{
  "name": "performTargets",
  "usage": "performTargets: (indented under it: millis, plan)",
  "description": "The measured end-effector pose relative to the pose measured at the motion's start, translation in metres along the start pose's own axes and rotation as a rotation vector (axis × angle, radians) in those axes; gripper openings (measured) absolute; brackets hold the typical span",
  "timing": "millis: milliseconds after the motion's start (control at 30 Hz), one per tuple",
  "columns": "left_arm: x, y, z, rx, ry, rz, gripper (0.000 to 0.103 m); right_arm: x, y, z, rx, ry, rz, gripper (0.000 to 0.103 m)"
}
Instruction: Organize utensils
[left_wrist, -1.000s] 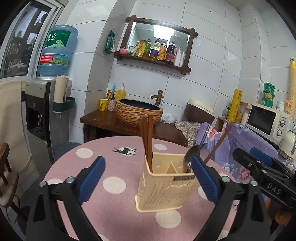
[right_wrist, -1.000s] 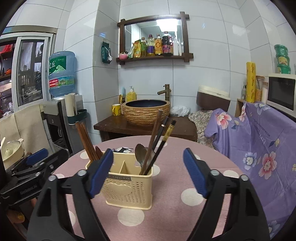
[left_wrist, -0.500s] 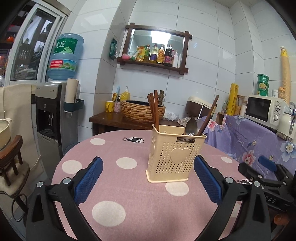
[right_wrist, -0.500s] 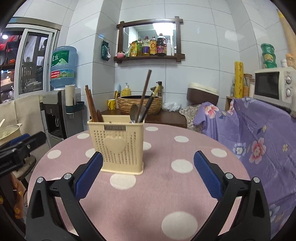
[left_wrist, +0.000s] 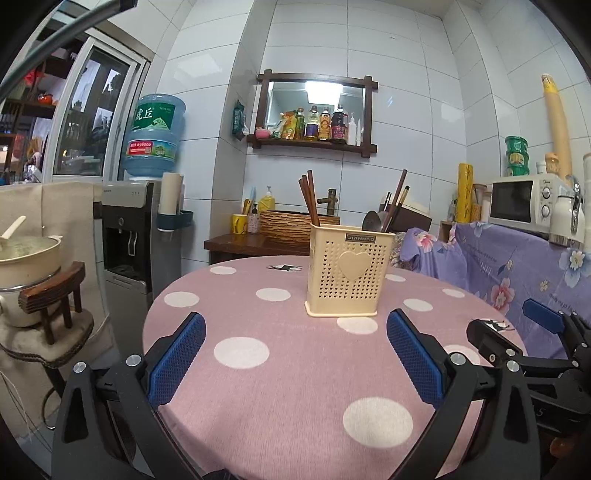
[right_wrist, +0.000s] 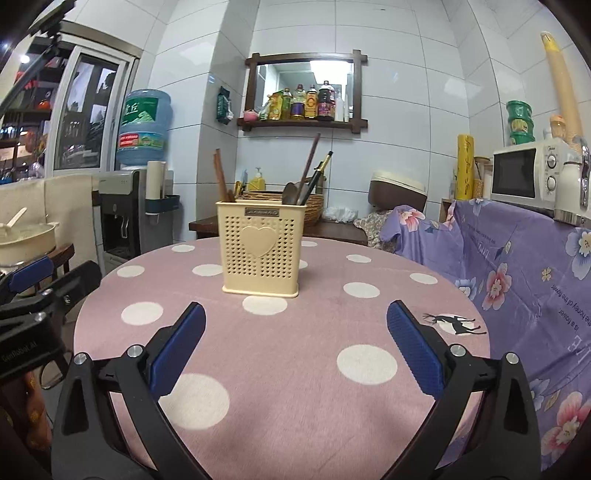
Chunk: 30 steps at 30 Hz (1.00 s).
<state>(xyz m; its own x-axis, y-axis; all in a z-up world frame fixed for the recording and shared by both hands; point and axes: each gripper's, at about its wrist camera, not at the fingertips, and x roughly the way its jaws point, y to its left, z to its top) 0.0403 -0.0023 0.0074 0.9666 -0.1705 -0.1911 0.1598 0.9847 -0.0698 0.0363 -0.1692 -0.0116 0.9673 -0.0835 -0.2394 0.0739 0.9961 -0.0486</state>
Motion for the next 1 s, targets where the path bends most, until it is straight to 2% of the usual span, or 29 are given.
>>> performTargets:
  millis: [167,333,733,1000]
  plan:
    - [-0.014,0.000,-0.001,0.012,-0.042,0.026,0.097,-0.015,0.002,-0.006,0.044,0.001,0.038,0.097]
    - [-0.014,0.002,-0.004,0.000,-0.021,0.022,0.097,-0.021,0.000,-0.006,0.049,-0.011,0.026,0.097]
    - [-0.021,0.007,-0.006,-0.014,-0.032,0.059,0.097,-0.025,-0.004,-0.004,0.046,-0.014,0.007,0.097]
    - [-0.023,0.010,-0.007,-0.025,-0.016,0.047,0.097,-0.029,-0.004,-0.004,0.043,-0.015,0.007,0.097]
